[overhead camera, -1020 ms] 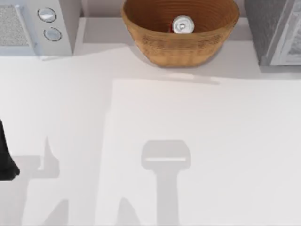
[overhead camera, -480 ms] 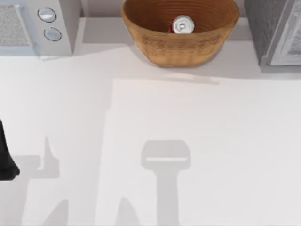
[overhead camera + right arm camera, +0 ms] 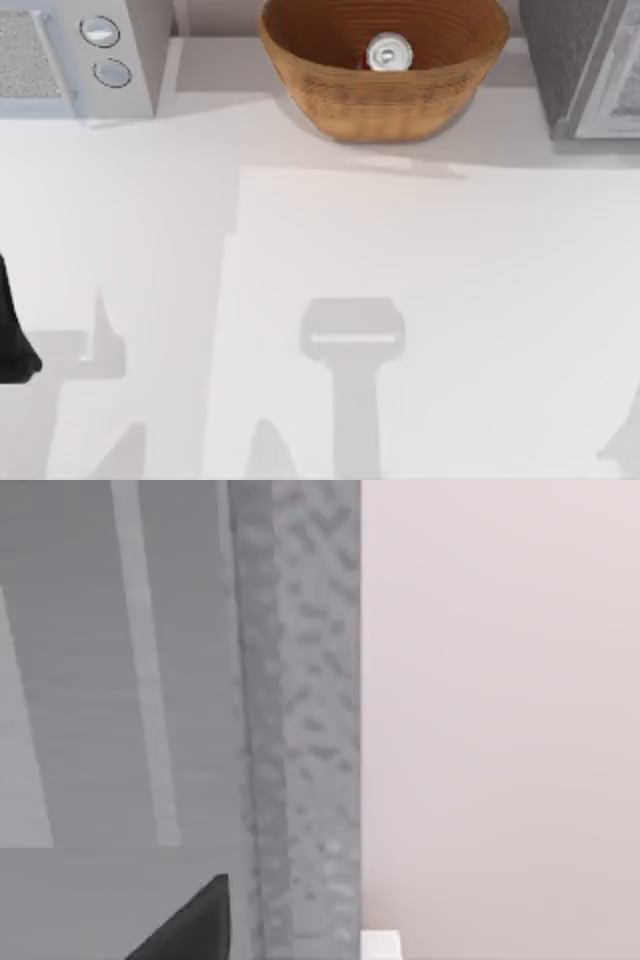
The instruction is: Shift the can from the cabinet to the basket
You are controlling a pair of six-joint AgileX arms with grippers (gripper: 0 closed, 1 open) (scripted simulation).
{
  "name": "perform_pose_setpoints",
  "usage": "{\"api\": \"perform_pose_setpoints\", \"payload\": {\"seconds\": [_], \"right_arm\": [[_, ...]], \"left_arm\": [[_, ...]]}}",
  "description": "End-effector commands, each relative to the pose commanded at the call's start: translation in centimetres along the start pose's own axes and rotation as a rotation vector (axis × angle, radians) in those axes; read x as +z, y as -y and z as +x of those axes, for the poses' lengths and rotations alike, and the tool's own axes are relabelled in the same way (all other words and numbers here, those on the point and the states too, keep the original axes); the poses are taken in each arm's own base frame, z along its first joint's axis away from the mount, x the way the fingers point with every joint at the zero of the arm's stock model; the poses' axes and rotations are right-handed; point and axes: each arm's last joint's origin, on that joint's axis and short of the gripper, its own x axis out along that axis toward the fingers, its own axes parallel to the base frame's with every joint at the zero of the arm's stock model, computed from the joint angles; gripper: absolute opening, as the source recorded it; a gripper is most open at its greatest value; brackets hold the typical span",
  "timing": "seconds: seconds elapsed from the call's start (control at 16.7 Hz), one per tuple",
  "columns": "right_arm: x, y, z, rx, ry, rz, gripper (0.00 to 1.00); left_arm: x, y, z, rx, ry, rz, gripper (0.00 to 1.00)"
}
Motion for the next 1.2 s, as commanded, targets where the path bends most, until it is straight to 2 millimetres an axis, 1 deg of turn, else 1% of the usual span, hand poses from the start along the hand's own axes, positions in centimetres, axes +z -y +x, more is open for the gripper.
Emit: {"api": "perform_pose_setpoints", "payload": {"seconds": [0.18,0.36,0.48,0.6,0.72,1.08,1.2], "right_arm": [[6.4,-0.8,-0.4,-0.001,-0.010,0.021,1.00],[12.1,-3.1,-1.5,-0.001,-0.012,0.025,1.00],[15.2,-5.1,-2.4,0.000,-0.007,0.014,1.00],[17.4,-6.9,-3.2,0.001,0.002,-0.002,1.00],[18.5,-7.8,-3.7,0.001,0.008,-0.013,1.00],[18.6,-7.9,-3.8,-0.002,0.010,-0.017,1.00],[18.8,-8.4,-3.3,-0.001,0.014,-0.019,1.00]], "left_arm": [[0.0,0.0,0.0,0.000,0.000,0.000,1.00],[0.0,0.0,0.0,0.000,0.000,0.000,1.00],[0.0,0.0,0.0,0.000,0.000,0.000,1.00],[0.0,0.0,0.0,0.000,0.000,0.000,1.00],[0.0,0.0,0.0,0.000,0.000,0.000,1.00],[0.0,0.0,0.0,0.000,0.000,0.000,1.00],[0.0,0.0,0.0,0.000,0.000,0.000,1.00]]}}
